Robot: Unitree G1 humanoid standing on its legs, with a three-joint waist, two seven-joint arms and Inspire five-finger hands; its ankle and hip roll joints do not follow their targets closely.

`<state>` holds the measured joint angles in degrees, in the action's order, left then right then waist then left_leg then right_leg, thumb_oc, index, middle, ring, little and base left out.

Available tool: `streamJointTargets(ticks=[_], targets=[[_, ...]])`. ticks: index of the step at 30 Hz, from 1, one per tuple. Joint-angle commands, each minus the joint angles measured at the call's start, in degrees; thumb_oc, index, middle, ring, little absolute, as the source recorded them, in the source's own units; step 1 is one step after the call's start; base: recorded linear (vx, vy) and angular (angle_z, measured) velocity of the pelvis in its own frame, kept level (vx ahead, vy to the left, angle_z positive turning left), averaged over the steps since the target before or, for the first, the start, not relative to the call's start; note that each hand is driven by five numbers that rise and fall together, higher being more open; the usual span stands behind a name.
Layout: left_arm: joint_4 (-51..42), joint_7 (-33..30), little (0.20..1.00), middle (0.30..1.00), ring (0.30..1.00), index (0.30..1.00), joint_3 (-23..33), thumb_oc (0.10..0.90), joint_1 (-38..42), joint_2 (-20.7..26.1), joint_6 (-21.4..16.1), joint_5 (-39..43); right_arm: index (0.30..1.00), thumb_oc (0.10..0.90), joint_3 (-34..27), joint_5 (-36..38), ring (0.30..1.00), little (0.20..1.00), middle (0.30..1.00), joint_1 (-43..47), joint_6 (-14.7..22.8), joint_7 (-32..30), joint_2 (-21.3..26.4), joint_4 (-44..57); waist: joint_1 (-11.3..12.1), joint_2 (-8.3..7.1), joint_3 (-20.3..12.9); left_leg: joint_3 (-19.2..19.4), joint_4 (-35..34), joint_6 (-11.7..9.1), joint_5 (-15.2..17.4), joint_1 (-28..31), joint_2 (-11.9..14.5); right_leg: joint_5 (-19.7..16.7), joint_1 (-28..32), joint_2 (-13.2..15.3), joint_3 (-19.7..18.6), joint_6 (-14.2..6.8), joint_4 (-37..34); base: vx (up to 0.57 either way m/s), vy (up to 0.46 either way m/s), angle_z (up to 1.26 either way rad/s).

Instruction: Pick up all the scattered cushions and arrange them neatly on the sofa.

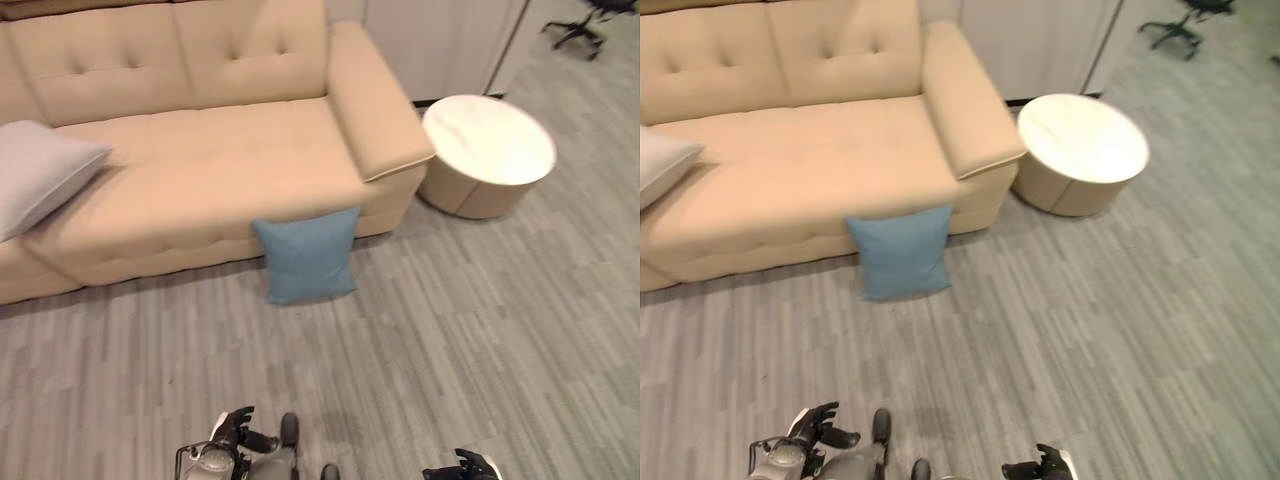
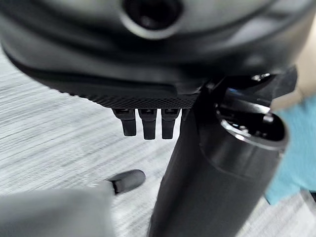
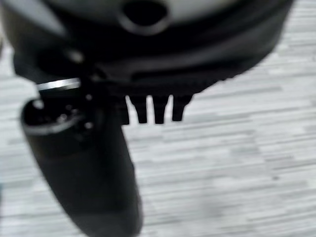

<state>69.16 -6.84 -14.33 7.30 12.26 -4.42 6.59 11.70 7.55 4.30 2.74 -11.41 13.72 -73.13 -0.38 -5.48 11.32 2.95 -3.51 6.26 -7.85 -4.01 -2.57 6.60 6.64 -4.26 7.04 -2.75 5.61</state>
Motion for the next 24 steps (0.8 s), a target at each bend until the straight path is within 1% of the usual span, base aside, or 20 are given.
streamJointTargets(ticks=[1, 2, 3, 4, 5, 6, 7, 9, 10, 11, 12, 14, 16, 17, 18, 19, 20, 21, 22, 24], targets=[[-2.38, -0.78, 0.900, 0.900, 0.900, 0.900, -0.07, 0.800, -0.61, 1.98, -1.04, -1.35, 0.900, 0.800, 0.61, -0.65, 0.900, 0.900, 0.900, 0.69, 1.31, -0.08, 3.10, 3.88, 4.05, 1.66, -0.54, 0.55, 12.65, -4.53, 12.85, -4.25, 0.89, -2.76, -7.89, 8.75, -2.28, -5.39, 7.50, 0.06, 0.116, -0.38], [-2.59, -0.86, 0.900, 0.900, 0.900, 0.900, 0.31, 0.800, -0.59, 2.28, -1.07, -1.02, 0.900, 0.800, 0.85, -0.81, 0.900, 0.900, 0.900, 0.98, 1.36, -0.08, 3.07, 4.31, 3.91, 1.76, -0.16, 0.47, 12.68, -4.01, 13.16, -4.02, 0.89, -3.96, -9.36, 9.06, -2.07, -5.99, 10.04, 0.07, 0.089, -0.38], [-2.52, -0.93, 0.900, 0.900, 0.900, 0.900, 0.68, 0.800, -0.67, 2.55, -1.19, -0.65, 0.900, 0.800, 0.79, -0.62, 0.900, 0.900, 0.900, 0.98, 1.56, 0.10, 2.89, 4.65, 3.69, 2.20, 0.14, -0.04, 12.20, -3.51, 13.59, -3.00, 0.86, -4.76, -11.90, 9.18, -1.85, -6.24, 13.23, 0.07, 0.088, -0.22], [-2.52, -0.93, 0.900, 0.900, 0.900, 0.900, 0.68, 0.800, -0.67, 2.55, -1.19, -0.65, 0.900, 0.800, 0.80, -0.62, 0.900, 0.900, 0.900, 0.98, 1.56, 0.10, 2.89, 4.65, 3.67, 2.19, 0.16, -0.05, 12.19, -3.50, 13.60, -2.98, 0.84, -4.71, -11.91, 9.20, -1.84, -6.24, 13.29, 0.12, 0.083, -0.04], [-2.27, -1.07, 0.900, 0.900, 0.900, 0.900, 0.77, 0.800, -0.71, 2.61, -1.21, -0.70, 0.900, 0.800, 0.77, -0.73, 0.900, 0.900, 0.900, 1.08, 1.60, 0.02, 3.02, 4.65, 3.49, 2.45, 0.27, -0.70, 11.78, -3.29, 13.93, -1.97, 0.64, -4.67, -13.17, 9.00, -1.62, -5.90, 13.56, 0.16, 0.043, 0.19], [-1.93, -1.20, 0.900, 0.900, 0.900, 0.900, 0.82, 0.800, -0.60, 2.57, -1.21, -0.74, 0.900, 0.800, 0.89, -0.79, 0.900, 0.900, 0.900, 1.33, 1.64, -0.10, 3.37, 4.64, 2.86, 2.80, 0.68, -1.96, 11.01, -3.16, 14.41, 0.06, 0.21, -4.01, -14.71, 8.48, -1.22, -4.85, 12.01, 0.22, 0.044, 0.26], [-1.63, -1.30, 0.900, 0.900, 0.900, 0.900, 0.79, 0.800, -0.52, 2.53, -1.27, -0.80, 0.900, 0.800, 1.03, -0.78, 0.900, 0.900, 0.900, 1.42, 1.71, -0.16, 3.48, 4.68, 2.60, 2.84, 0.75, -2.42, 10.48, -3.06, 14.65, 0.99, -0.06, -4.23, -15.91, 8.05, -1.06, -4.39, 10.49, 0.22, 0.007, 0.27], [-1.34, -1.31, 0.900, 0.900, 0.900, 0.900, 0.81, 0.800, -0.52, 2.48, -1.31, -0.82, 0.900, 0.800, 1.08, -0.70, 0.900, 0.900, 0.900, 1.41, 1.77, -0.23, 3.63, 4.70, 2.22, 2.88, 1.14, -3.13, 10.21, -3.00, 14.98, 2.06, -0.41, -4.56, -16.44, 7.48, -1.06, -4.10, 9.02, 0.12, -0.015, 0.29], [-1.17, -1.43, 0.900, 0.900, 0.900, 0.900, 0.98, 0.800, -0.51, 2.42, -1.43, -0.64, 0.900, 0.800, 1.19, -0.63, 0.900, 0.900, 0.900, 1.39, 1.84, -0.30, 3.71, 4.80, 1.93, 2.74, 1.19, -3.84, 9.80, -2.98, 15.26, 2.87, -0.82, -5.44, -17.93, 6.86, -1.42, -3.94, 7.50, 0.21, -0.056, 0.39], [-0.63, -1.20, 0.900, 0.900, 0.900, 0.900, 1.25, 0.800, -0.61, 2.23, -1.49, -0.59, 0.900, 0.800, 1.15, -0.72, 0.900, 0.900, 0.900, 0.97, 1.58, -0.11, 3.94, 4.34, 1.64, 2.40, 1.25, -5.13, 9.60, -3.23, 16.10, 4.53, -1.64, -5.77, -17.05, 6.60, -0.89, -3.83, 3.78, 0.25, -0.084, 0.35], [-0.33, -1.32, 0.900, 0.900, 0.900, 0.900, 1.52, 0.800, -0.73, 2.08, -1.64, -0.43, 0.900, 0.800, 1.20, -0.85, 0.900, 0.900, 0.900, 0.85, 1.65, -0.28, 4.02, 4.30, 1.68, 2.32, 1.28, -5.44, 9.65, -3.48, 16.32, 4.91, -1.65, -5.86, -16.63, 6.76, -0.14, -3.66, 3.19, 0.24, -0.114, 0.48], [-0.06, -1.28, 0.900, 0.900, 0.900, 0.900, 1.52, 0.800, -0.88, 1.94, -1.63, -0.42, 0.900, 0.800, 1.23, -0.81, 0.900, 0.900, 0.900, 0.60, 1.79, -0.23, 4.00, 4.43, 1.57, 2.23, 1.03, -5.87, 9.42, -3.69, 16.47, 5.32, -1.67, -5.57, -15.97, 6.41, -0.20, -3.27, 2.55, 0.10, -0.085, 0.67], [0.18, -1.11, 0.900, 0.900, 0.900, 0.900, 1.56, 0.800, -1.05, 1.51, -1.74, -0.33, 0.900, 0.800, 0.81, -0.39, 0.900, 0.900, 0.900, -0.04, 2.20, -0.20, 4.13, 4.52, 1.64, 2.19, 0.41, -6.39, 10.08, -5.25, 16.29, 5.36, -1.17, -5.23, -14.40, 5.84, -0.03, -2.33, 0.62, 0.13, -0.178, 0.85], [0.00, -0.99, 0.900, 0.900, 0.900, 0.900, 1.28, 0.800, -0.58, 1.09, -1.90, 0.18, 0.900, 0.800, 0.33, 0.86, 0.900, 0.900, 0.900, -0.11, 3.00, -0.26, 4.55, 4.82, 1.46, 1.83, 1.24, -5.30, 17.19, -8.51, 13.60, 0.86, 0.54, -4.96, -11.60, 6.09, 1.28, -1.04, -1.92, 0.09, -0.230, 1.14], [-0.36, -0.89, 0.900, 0.900, 0.900, 0.900, 1.02, 0.800, -0.24, 0.93, -1.90, 0.43, 0.900, 0.800, 0.25, 1.22, 0.900, 0.900, 0.900, 0.10, 3.09, -0.45, 4.62, 4.96, 1.64, 1.56, 2.00, -4.04, 21.01, -8.90, 12.10, -1.98, 1.20, -4.85, -10.90, 6.49, 1.76, -0.47, -2.40, 0.04, -0.187, 1.07], [-0.36, -0.89, 0.900, 0.900, 0.900, 0.900, 1.02, 0.800, -0.23, 0.93, -1.89, 0.43, 0.900, 0.800, 0.24, 1.22, 0.900, 0.900, 0.900, 0.12, 3.09, -0.45, 4.62, 4.95, 1.58, 1.62, 1.93, -4.11, 21.35, -8.92, 12.25, -2.26, 1.25, -4.86, -10.99, 6.44, 1.83, -0.45, -2.40, -0.02, -0.127, 0.94], [-0.52, -1.11, 0.900, 0.900, 0.900, 0.900, 0.78, 0.800, 0.42, 0.95, -1.98, 0.90, 0.900, 0.800, 0.47, 1.91, 0.900, 0.900, 0.900, 0.44, 3.30, -0.49, 4.86, 5.13, 1.86, 0.96, 3.15, -2.52, 27.89, -8.91, 10.85, -6.41, 2.20, -4.64, -9.99, 6.60, 2.60, 0.57, -3.02, 0.00, -0.098, 0.62], [-0.52, -1.10, 0.900, 0.900, 0.900, 0.900, 0.78, 0.800, 0.43, 0.96, -1.98, 0.90, 0.900, 0.800, 0.47, 1.91, 0.900, 0.900, 0.900, 0.46, 3.31, -0.49, 4.85, 5.12, 1.82, 1.01, 3.09, -2.58, 28.12, -8.92, 10.93, -6.61, 2.25, -4.65, -10.07, 6.55, 2.65, 0.58, -3.01, 0.06, -0.165, 0.24], [-0.67, -1.09, 0.900, 0.900, 0.900, 0.900, 0.83, 0.800, 0.43, 1.00, -1.80, 1.54, 0.900, 0.800, 0.13, 2.45, 0.900, 0.900, 0.900, 0.34, 3.03, -0.53, 5.02, 5.05, 1.78, 0.70, 3.06, -0.64, 29.05, -8.32, 11.29, -8.24, 3.35, -4.02, -8.98, 6.60, 3.35, 0.98, -3.76, 0.10, -0.074, 0.11], [-0.74, -0.99, 0.900, 0.900, 0.900, 0.900, 0.67, 0.800, 0.25, 0.97, -1.77, 1.44, 0.900, 0.800, -0.16, 2.86, 0.900, 0.900, 0.900, -0.14, 3.06, -0.48, 5.26, 4.74, 1.73, 0.70, 2.67, 0.45, 25.53, -7.96, 12.34, -9.55, 3.19, -3.41, -7.86, 6.67, 3.91, 0.84, -4.66, 0.17, -0.040, 0.26]])
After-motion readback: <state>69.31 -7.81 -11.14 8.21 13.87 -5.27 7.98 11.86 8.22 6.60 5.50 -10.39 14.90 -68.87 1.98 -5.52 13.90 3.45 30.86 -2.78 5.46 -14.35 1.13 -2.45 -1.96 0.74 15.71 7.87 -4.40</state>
